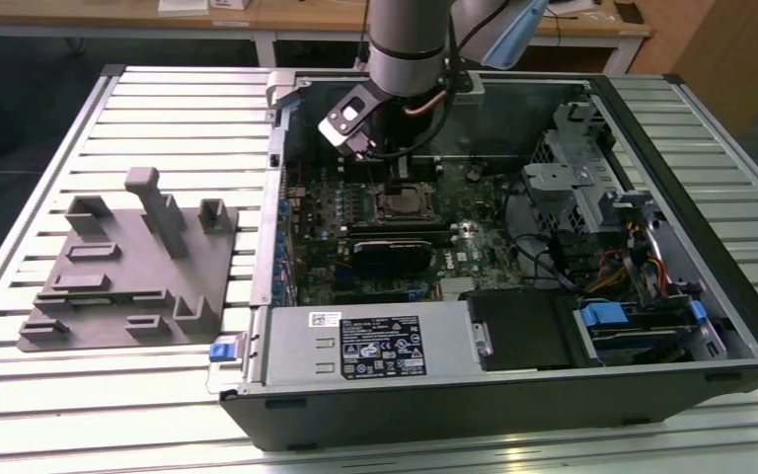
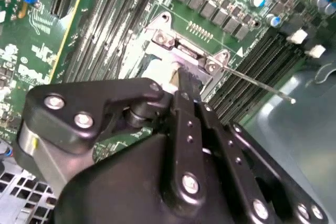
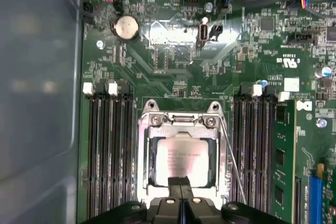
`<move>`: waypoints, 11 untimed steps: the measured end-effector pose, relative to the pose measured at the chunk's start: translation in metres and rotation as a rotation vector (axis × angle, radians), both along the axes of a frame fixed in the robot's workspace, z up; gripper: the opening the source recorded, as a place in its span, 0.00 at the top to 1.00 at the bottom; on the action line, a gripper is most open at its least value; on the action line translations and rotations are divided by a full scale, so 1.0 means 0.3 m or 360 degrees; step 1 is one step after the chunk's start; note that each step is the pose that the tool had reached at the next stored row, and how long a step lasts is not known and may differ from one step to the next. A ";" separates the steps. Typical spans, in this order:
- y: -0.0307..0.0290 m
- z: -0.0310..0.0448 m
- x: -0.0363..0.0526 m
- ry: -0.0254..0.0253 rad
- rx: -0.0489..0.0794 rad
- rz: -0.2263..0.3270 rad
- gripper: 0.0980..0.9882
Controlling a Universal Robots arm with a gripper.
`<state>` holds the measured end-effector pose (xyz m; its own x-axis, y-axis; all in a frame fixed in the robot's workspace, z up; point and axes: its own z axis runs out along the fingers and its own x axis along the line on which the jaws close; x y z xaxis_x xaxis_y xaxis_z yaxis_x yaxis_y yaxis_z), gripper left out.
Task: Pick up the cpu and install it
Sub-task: 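Close the cpu cover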
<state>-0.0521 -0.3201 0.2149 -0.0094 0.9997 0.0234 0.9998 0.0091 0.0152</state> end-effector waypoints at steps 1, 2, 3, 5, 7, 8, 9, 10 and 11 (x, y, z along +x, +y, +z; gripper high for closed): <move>0.000 0.000 0.003 0.00002 0.0000 0.0000 0.99; 0.000 0.000 0.005 0.00002 0.0000 0.0000 0.99; 0.000 0.000 0.009 0.00003 0.0000 0.0000 0.99; 0.000 0.000 0.016 0.00003 -0.0001 0.0000 0.99; 0.000 0.000 0.023 0.00000 0.0000 0.0000 0.99; 0.000 0.000 0.025 0.00000 0.0000 0.0000 0.99; 0.000 -0.001 0.028 0.00002 0.0000 0.0000 0.99; 0.000 -0.001 0.031 0.00002 0.0000 0.0000 0.99; 0.000 -0.001 0.034 0.00002 0.0000 0.0000 0.99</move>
<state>-0.0419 -0.3200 0.2146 -0.0093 0.9997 0.0232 0.9998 0.0090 0.0151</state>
